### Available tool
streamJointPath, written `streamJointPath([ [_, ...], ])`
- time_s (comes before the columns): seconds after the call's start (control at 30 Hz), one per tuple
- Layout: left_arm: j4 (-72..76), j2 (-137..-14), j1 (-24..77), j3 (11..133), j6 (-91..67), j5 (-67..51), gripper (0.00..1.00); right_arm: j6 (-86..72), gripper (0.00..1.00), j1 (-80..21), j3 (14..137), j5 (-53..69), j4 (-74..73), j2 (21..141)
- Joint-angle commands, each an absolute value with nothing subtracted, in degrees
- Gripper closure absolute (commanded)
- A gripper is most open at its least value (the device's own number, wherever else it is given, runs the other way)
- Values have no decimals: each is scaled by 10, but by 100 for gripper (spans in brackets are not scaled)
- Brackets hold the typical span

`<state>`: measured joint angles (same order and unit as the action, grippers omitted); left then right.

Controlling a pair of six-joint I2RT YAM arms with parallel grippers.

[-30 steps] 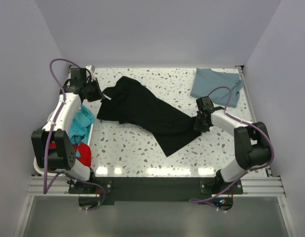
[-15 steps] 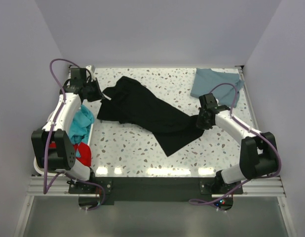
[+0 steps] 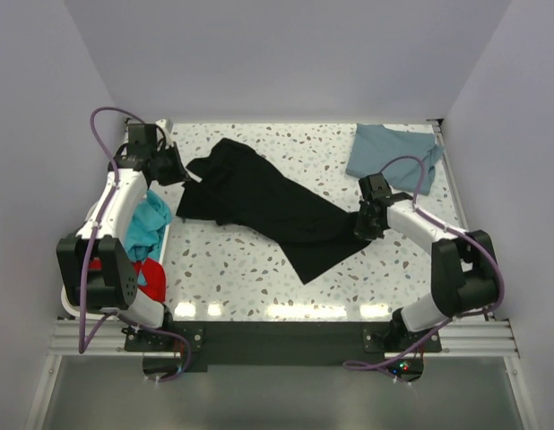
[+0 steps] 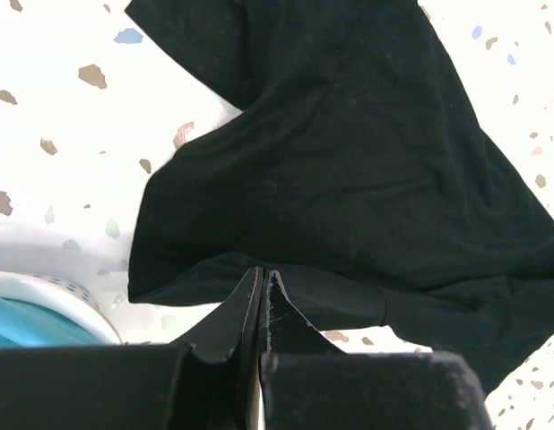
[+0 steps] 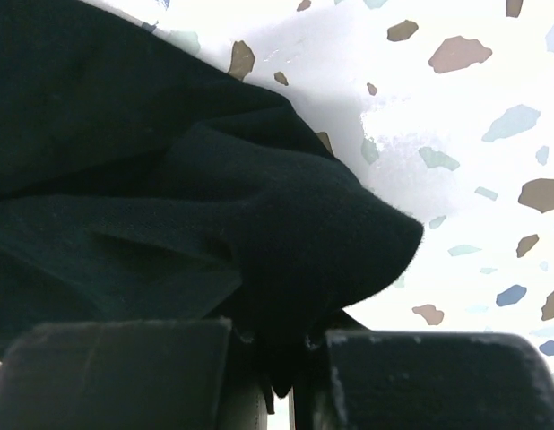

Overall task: Fold and stack the t-shirts
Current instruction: Flatten the tshirt out

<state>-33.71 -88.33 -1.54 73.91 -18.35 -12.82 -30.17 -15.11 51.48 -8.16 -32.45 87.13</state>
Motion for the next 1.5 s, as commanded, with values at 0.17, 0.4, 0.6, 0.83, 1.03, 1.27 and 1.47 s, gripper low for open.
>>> streamJointPath([
  [0.17,-338,-858,-18,754,-175,-130,100,-294,100,-153,565,-62,-380,821],
  [0.4,-340,-877,-19,817,-203,-125,100,-280,100,-134,699,-28,-485,749],
  [0.6,-351,-918,-32,939,-253,-134,100,-258,100,-103,878,-2,-564,756],
  [0.83,-338,-950,-34,1054,-325,-170,100,-251,100,-95,1029,162,-585,802],
  [1.03,-324,-939,-34,1022,-331,-201,100,-218,100,-96,876,235,-615,821],
  [1.27,-330,-903,-34,924,-284,-196,100,-162,100,-97,701,298,-657,766],
  [1.47,-330,-894,-34,898,-276,-194,100,-117,100,-97,737,316,-722,755],
])
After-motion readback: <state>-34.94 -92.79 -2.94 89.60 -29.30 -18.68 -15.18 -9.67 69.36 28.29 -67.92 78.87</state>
